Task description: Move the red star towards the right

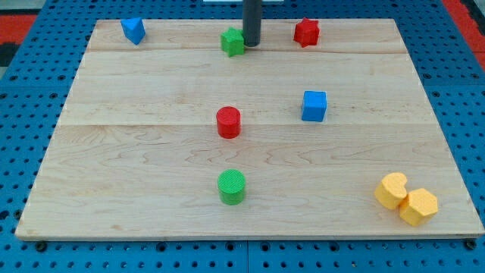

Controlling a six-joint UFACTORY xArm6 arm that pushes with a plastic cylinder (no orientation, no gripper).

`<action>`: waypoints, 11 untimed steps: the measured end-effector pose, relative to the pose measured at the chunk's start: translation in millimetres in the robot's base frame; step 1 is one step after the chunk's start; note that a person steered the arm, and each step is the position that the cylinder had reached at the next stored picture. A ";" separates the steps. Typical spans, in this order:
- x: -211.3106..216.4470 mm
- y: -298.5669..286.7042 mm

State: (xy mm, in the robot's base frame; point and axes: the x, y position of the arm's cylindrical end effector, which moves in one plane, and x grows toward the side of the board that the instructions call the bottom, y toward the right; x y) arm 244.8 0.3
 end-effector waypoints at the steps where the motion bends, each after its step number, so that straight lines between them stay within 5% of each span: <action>1: -0.3 -9.6; 3: -38.2 64.7; 6: -15.5 65.7; 9: 10.0 143.8; 11: 74.7 28.1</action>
